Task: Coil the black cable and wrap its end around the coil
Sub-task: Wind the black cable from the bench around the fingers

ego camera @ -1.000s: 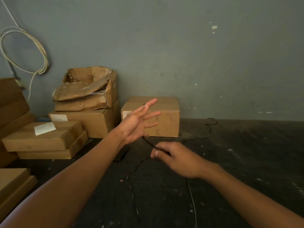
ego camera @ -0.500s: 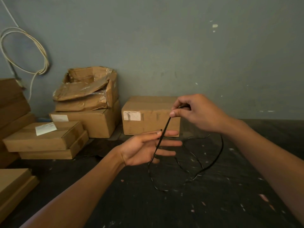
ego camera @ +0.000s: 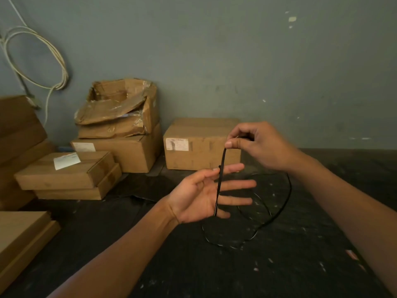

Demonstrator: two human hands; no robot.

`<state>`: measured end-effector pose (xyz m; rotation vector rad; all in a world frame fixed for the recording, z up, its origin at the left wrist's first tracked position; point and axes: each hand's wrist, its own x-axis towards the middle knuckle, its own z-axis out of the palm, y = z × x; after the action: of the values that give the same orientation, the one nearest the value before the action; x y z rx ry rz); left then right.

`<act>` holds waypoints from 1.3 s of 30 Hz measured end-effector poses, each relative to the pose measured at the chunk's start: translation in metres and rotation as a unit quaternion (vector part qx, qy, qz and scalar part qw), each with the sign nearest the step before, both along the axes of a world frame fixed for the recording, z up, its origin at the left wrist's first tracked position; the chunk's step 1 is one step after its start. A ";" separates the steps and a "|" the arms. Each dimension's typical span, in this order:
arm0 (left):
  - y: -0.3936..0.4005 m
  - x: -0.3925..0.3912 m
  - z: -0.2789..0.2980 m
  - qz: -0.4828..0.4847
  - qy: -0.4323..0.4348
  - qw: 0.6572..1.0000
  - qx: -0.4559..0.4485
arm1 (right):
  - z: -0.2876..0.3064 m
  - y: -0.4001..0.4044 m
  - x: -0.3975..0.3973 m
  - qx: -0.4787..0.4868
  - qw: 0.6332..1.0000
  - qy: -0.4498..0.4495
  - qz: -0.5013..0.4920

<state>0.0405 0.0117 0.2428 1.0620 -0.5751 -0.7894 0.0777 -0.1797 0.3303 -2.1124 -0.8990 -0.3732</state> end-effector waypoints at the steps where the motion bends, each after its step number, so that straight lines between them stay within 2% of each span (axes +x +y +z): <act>1: 0.000 -0.001 0.000 -0.008 -0.001 1.000 -0.005 | -0.004 0.000 0.002 0.009 1.000 0.010 0.005; 7: -0.004 -0.016 0.007 -0.089 0.006 0.994 -0.066 | -0.036 -0.011 0.006 0.047 0.996 0.069 0.022; 12: -0.011 -0.015 0.043 -0.119 -0.056 0.982 -0.134 | -0.082 -0.020 -0.002 0.037 0.995 0.094 -0.003; 17: -0.007 0.004 0.071 -0.031 -0.089 0.987 -0.128 | -0.128 0.001 -0.029 -0.041 0.993 0.114 0.001; 24: 0.017 0.040 0.065 0.159 -0.053 0.980 -0.111 | -0.104 0.027 -0.050 -0.149 0.988 0.029 0.030; 32: 0.032 0.049 0.047 0.165 -0.028 0.980 -0.104 | -0.078 0.004 -0.050 -0.194 0.980 -0.032 -0.019; 39: 0.029 0.049 0.055 0.161 -0.028 0.980 -0.116 | -0.083 0.000 -0.047 -0.237 0.971 -0.014 -0.024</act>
<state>0.0900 0.0411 0.2983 0.9328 -0.5131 -0.3987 0.0302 -0.1800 0.2469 -2.5725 -1.0324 -0.2253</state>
